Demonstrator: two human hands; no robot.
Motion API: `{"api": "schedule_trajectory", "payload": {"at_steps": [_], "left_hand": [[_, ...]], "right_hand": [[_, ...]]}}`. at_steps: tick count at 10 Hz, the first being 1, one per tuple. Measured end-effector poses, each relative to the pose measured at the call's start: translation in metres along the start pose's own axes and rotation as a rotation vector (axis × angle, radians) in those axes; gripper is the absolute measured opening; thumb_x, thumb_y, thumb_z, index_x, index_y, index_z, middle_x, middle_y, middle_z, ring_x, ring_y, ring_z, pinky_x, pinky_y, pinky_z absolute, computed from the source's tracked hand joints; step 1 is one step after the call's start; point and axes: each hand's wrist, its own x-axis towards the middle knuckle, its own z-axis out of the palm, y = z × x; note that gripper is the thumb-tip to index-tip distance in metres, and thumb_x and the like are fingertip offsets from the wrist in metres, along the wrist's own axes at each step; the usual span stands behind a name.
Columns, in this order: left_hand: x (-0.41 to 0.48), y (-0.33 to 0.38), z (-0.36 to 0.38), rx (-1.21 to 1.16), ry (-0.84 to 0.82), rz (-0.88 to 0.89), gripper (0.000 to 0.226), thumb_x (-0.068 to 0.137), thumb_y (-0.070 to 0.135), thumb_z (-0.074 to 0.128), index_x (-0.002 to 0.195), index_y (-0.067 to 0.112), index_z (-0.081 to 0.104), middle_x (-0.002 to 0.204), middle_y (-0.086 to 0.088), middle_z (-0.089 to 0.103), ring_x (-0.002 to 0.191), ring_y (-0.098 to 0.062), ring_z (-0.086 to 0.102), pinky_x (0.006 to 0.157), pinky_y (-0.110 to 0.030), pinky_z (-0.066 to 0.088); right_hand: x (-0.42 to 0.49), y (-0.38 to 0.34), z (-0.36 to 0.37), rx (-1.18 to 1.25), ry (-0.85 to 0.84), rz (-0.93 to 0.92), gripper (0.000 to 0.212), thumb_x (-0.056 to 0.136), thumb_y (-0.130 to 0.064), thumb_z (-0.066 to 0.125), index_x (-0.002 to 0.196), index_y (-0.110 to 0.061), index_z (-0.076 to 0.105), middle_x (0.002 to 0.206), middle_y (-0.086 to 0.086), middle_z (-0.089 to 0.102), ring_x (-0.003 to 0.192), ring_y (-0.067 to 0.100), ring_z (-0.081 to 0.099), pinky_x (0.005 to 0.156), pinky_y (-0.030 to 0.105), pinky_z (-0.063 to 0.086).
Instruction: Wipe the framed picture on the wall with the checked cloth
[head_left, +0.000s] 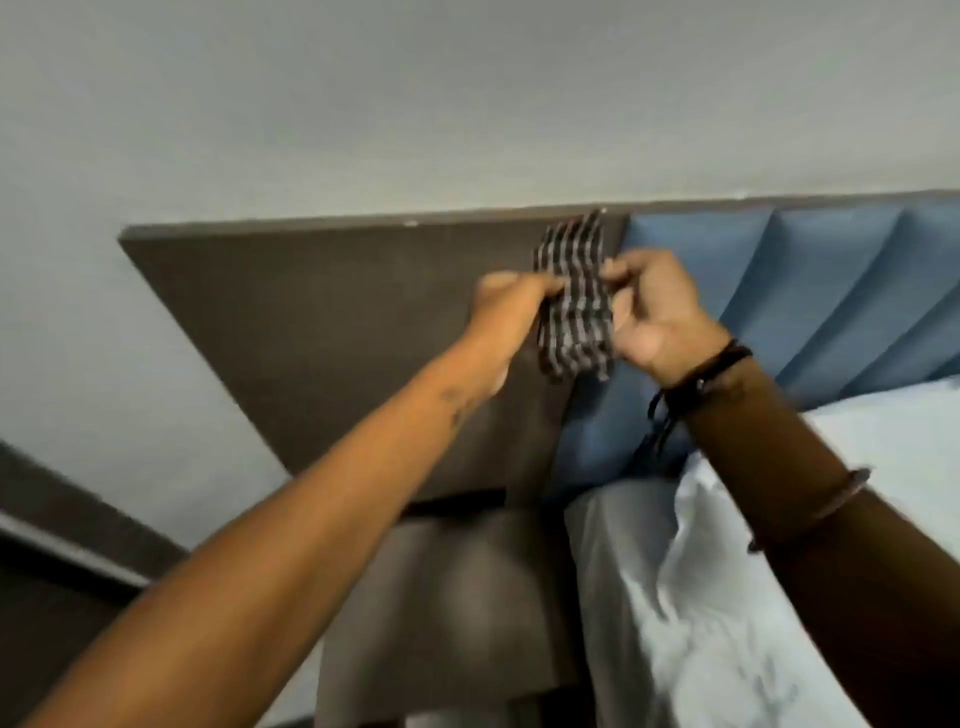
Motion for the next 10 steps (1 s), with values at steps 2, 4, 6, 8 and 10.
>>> {"api": "schedule_trajectory", "payload": {"at_steps": [2,4,6,8,10], "left_hand": [[-0.035,-0.226,-0.073,-0.046,-0.002,-0.593,0.006,0.085,0.020,0.067,0.087,0.014,0.068,0.085,-0.006,0.070,0.072,-0.018,0.063,0.060,-0.025,0.048],[-0.054,-0.373,-0.082,0.019,0.123,-0.773,0.009,0.088,0.006,0.062,0.095,0.007,0.067,0.096,-0.016,0.068,0.087,-0.028,0.062,0.069,-0.034,0.047],[-0.023,-0.548,-0.073,0.002,0.173,-0.891,0.018,0.086,-0.001,0.057,0.094,0.011,0.067,0.082,-0.005,0.067,0.072,-0.018,0.063,0.060,-0.028,0.052],[0.023,-0.660,-0.059,0.072,0.128,-0.917,0.018,0.087,-0.010,0.051,0.097,-0.007,0.066,0.084,-0.016,0.068,0.074,-0.023,0.063,0.060,-0.026,0.056],[0.036,-0.668,-0.038,0.485,-0.011,-0.909,0.040,0.091,0.017,0.057,0.127,0.000,0.056,0.127,-0.024,0.061,0.118,-0.037,0.058,0.094,-0.037,0.048]], "right_hand": [[0.005,0.213,-0.086,-0.049,0.080,0.539,0.038,0.071,-0.011,0.042,0.079,0.000,0.077,0.086,0.019,0.076,0.074,0.032,0.075,0.062,0.037,0.060],[0.017,0.344,-0.152,-0.288,0.310,0.686,0.026,0.088,0.000,0.038,0.100,0.003,0.061,0.096,0.021,0.063,0.087,0.033,0.062,0.087,0.044,0.050],[0.079,0.473,-0.253,-0.613,0.372,0.720,0.017,0.086,0.011,0.046,0.086,0.009,0.064,0.091,0.021,0.060,0.088,0.031,0.056,0.083,0.046,0.049],[0.141,0.551,-0.330,-0.707,0.474,0.790,0.017,0.090,0.002,0.049,0.098,0.004,0.064,0.081,0.007,0.069,0.074,0.024,0.065,0.057,0.018,0.053],[0.151,0.557,-0.363,-1.340,0.214,0.840,0.048,0.090,-0.029,0.049,0.136,-0.014,0.050,0.141,0.016,0.049,0.128,0.037,0.048,0.107,0.041,0.042]]}}
